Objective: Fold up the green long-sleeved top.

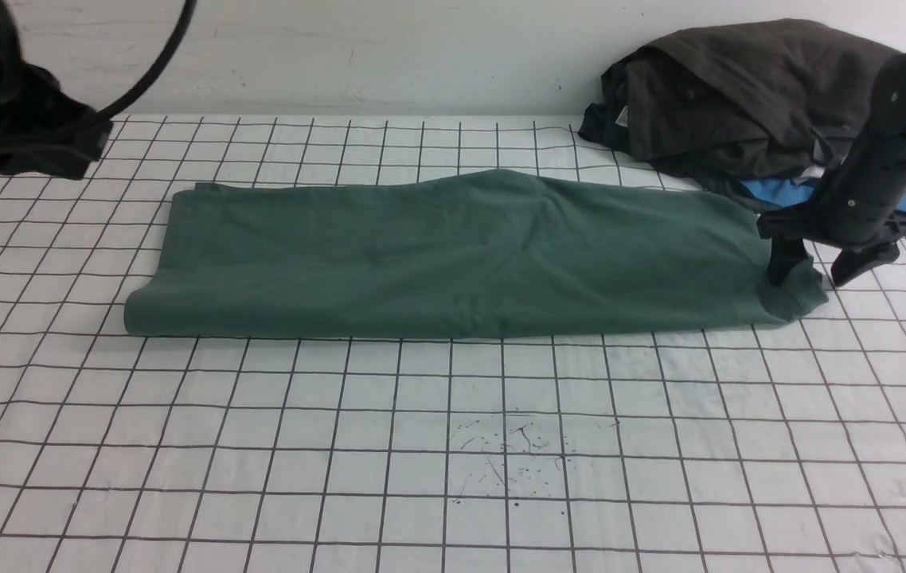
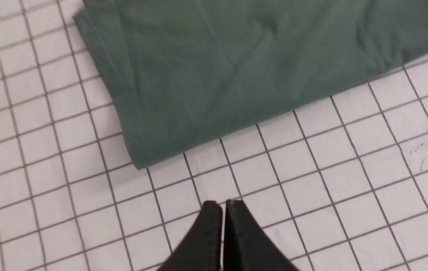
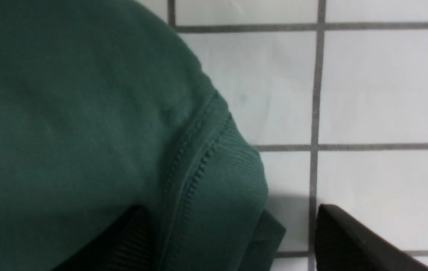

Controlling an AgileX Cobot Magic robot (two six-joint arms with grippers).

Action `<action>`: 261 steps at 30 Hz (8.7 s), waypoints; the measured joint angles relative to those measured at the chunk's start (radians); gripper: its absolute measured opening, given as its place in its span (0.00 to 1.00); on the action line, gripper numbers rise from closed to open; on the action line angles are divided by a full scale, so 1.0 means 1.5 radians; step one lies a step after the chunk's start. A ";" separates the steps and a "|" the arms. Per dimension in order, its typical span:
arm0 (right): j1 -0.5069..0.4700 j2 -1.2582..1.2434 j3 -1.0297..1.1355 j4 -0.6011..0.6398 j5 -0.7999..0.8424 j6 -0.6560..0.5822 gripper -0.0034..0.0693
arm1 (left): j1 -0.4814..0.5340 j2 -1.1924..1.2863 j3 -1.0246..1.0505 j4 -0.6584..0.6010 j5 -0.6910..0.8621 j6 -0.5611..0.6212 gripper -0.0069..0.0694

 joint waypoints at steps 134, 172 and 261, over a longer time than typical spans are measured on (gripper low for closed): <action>0.219 -1.346 1.203 0.032 -0.724 -0.097 0.03 | -0.142 -0.627 0.642 -0.274 -0.477 0.275 0.08; 0.053 -1.637 1.459 0.046 -0.657 -0.082 0.03 | -0.144 -0.627 0.643 -0.369 -0.479 0.264 0.08; 0.033 -1.637 1.456 0.054 -0.582 -0.080 0.03 | -0.027 -0.848 0.920 0.086 -0.443 -0.195 0.08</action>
